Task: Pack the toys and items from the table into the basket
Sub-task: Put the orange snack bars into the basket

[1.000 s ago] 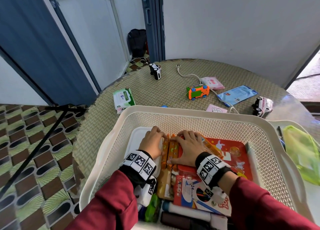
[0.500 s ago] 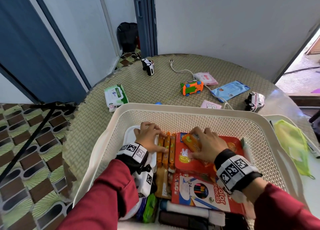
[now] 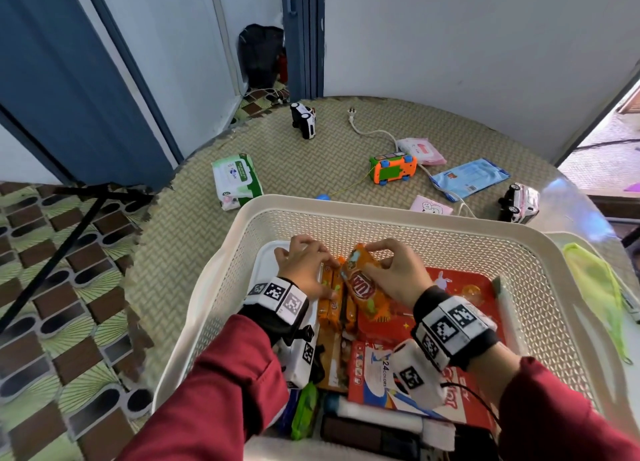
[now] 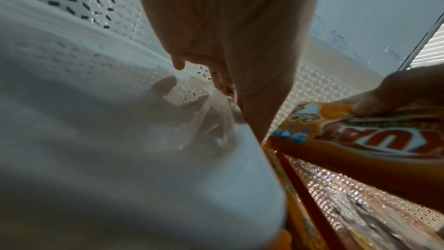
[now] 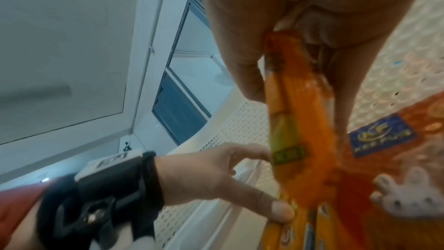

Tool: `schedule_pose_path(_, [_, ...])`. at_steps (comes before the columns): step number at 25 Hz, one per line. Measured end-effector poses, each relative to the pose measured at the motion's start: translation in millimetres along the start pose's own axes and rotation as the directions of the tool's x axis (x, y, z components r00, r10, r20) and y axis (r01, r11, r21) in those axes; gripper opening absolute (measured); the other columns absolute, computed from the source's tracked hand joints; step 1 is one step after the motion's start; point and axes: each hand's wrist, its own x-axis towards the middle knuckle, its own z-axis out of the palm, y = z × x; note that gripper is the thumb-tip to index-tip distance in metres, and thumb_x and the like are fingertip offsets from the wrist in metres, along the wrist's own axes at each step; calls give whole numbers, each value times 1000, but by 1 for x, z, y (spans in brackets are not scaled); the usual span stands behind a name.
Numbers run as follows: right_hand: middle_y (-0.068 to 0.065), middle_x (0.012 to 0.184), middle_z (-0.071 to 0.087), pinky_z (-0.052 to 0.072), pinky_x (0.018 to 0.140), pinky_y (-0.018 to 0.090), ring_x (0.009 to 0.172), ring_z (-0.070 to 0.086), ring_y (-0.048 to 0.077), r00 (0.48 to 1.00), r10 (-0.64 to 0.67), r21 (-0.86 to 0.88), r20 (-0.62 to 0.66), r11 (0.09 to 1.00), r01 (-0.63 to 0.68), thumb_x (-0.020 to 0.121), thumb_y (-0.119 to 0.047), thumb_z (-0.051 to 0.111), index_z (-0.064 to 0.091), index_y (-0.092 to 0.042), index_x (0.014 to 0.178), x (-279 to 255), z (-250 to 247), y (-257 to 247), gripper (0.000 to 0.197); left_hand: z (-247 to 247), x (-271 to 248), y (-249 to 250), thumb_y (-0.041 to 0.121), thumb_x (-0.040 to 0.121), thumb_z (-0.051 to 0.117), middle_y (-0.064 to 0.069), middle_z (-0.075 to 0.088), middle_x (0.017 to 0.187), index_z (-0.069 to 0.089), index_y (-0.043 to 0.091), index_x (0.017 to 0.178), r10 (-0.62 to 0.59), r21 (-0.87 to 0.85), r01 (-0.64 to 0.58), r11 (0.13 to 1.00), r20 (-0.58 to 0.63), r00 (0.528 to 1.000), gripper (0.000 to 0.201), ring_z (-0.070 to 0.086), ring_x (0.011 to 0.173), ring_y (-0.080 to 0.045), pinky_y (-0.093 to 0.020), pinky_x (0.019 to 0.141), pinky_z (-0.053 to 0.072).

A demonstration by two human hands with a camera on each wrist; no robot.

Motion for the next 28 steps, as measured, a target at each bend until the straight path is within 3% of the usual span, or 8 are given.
schedule_pose_path(2, [-2, 57, 53, 37, 37, 18, 43, 47, 10, 999, -27, -15, -45, 1000, 26, 83, -13, 65, 56, -17, 103, -1, 12, 0, 23, 0, 0, -1, 42, 67, 81, 15, 41, 133, 59, 32, 120, 5, 12, -5, 1000, -1, 1000, 58, 13, 132, -13, -32, 87, 11])
schedule_pose_path(6, [-1, 66, 55, 44, 54, 29, 59, 54, 16, 995, -36, -184, -88, 983, 19, 77, -22, 70, 48, -21, 98, -1, 21, 6, 31, 0, 0, -1, 41, 67, 81, 14, 41, 133, 59, 33, 120, 7, 18, -7, 1000, -4, 1000, 58, 14, 131, -13, -33, 87, 12])
schedule_pose_path(9, [3, 77, 59, 41, 53, 26, 67, 57, 18, 994, -6, -182, -106, 983, -13, 75, -21, 71, 47, -19, 99, 1, 21, 7, 34, -2, -2, 1, 42, 67, 80, 13, 41, 132, 59, 34, 120, 2, 10, -2, 1000, 1, 1000, 57, 15, 132, -14, -36, 93, 16])
schedule_pose_path(16, [-3, 77, 54, 33, 56, 24, 69, 51, 18, 989, -94, -193, -117, 979, 71, 79, -17, 66, 44, -19, 105, 2, 41, 3, 34, -3, -2, 0, 40, 68, 79, 14, 43, 131, 59, 29, 122, 12, 20, -12, 1000, 7, 1000, 58, 17, 131, -14, -37, 93, 18])
schedule_pose_path(19, [-6, 67, 49, 36, 53, 18, 60, 48, 10, 993, -114, -72, 33, 991, 116, 82, -21, 69, 50, -20, 120, -3, 25, 12, 42, -3, -1, -2, 41, 67, 81, 15, 41, 133, 58, 31, 123, 7, -11, -6, 1000, 28, 1000, 62, 16, 132, -13, -32, 88, 14])
schedule_pose_path(22, [-2, 85, 51, 49, 68, 24, 72, 53, 5, 967, -92, -36, 239, 994, 104, 82, -24, 71, 42, -30, 135, -9, 9, 12, 61, -5, 2, -4, 37, 71, 79, 16, 38, 137, 56, 32, 127, 0, -18, 1, 1000, 55, 998, 61, 14, 134, -12, -29, 88, 12])
schedule_pose_path(25, [2, 91, 56, 52, 74, 28, 79, 58, 11, 981, -65, -24, 180, 997, 71, 77, -24, 76, 39, -29, 137, -10, 10, 10, 70, -5, 6, -8, 31, 72, 77, 14, 38, 138, 56, 36, 126, -27, -54, 32, 998, 92, 995, 59, 16, 134, -13, -27, 89, 13])
schedule_pose_path(28, [-3, 88, 60, 49, 68, 22, 79, 59, 10, 990, -64, -92, 129, 993, 77, 73, -31, 79, 41, -25, 136, -8, 22, 10, 74, -12, 8, -10, 22, 72, 78, 4, 47, 136, 60, 34, 121, -32, -222, 42, 974, 48, 998, 54, 31, 133, -18, -27, 102, 22])
